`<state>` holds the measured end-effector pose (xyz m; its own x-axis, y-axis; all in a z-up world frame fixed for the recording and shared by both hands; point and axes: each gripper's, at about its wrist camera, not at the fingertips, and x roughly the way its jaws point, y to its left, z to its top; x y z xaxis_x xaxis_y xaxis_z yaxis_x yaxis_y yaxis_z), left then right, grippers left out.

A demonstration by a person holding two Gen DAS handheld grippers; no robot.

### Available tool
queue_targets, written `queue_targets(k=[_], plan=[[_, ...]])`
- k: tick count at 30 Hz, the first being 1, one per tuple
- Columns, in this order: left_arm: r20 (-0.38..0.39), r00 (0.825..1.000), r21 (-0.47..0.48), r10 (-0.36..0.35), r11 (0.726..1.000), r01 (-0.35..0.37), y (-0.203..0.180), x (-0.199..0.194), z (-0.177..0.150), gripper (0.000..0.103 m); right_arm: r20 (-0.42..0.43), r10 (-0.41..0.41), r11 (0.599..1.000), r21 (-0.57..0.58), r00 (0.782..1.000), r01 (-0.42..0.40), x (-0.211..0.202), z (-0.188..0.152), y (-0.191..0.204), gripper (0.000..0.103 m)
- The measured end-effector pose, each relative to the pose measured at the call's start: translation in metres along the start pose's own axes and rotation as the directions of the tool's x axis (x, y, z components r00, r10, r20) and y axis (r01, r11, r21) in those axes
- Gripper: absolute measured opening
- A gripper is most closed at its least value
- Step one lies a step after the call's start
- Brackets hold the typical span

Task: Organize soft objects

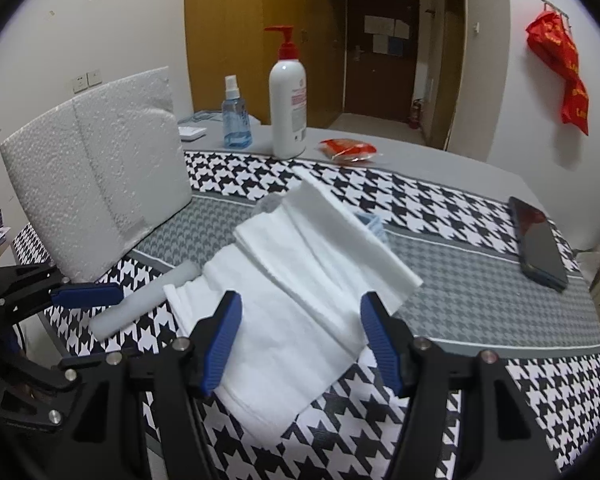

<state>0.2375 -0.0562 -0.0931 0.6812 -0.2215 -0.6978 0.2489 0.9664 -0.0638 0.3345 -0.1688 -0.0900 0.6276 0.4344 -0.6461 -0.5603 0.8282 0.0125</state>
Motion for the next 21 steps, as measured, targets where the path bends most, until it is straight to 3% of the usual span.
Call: queue_targets(k=[5, 7, 12, 14, 18, 21], plan=[[-0.011, 1.0, 0.013, 0.007, 1.0, -0.007, -0.003, 0.004, 0.001, 0.059, -0.029, 0.021, 1.0, -0.003, 0.999, -0.021, 0.008, -0.001, -0.004, 0.066], [-0.014, 1.0, 0.014, 0.011, 1.0, -0.011, -0.004, 0.005, 0.002, 0.059, -0.04, 0.037, 0.999, -0.005, 0.999, -0.037, 0.009, -0.001, -0.004, 0.049], [-0.02, 1.0, 0.016, 0.022, 1.0, -0.021, -0.005, 0.008, 0.003, 0.059, -0.058, 0.052, 0.998, -0.024, 0.997, -0.054, 0.012, -0.002, -0.001, 0.031], [-0.017, 1.0, 0.017, 0.023, 1.0, -0.022, -0.005, 0.007, 0.003, 0.059, -0.062, 0.069, 0.997, -0.016, 0.996, -0.07, 0.013, -0.002, -0.002, 0.017], [-0.024, 0.999, 0.034, 0.036, 0.999, -0.035, -0.008, 0.01, 0.003, 0.059, -0.05, 0.09, 0.996, 0.011, 0.995, -0.09, 0.01, -0.005, -0.005, 0.008], [-0.021, 0.999, 0.033, 0.033, 0.999, -0.032, -0.008, 0.009, 0.004, 0.063, -0.033, 0.092, 0.995, 0.035, 0.995, -0.091, 0.005, -0.006, -0.008, 0.008]])
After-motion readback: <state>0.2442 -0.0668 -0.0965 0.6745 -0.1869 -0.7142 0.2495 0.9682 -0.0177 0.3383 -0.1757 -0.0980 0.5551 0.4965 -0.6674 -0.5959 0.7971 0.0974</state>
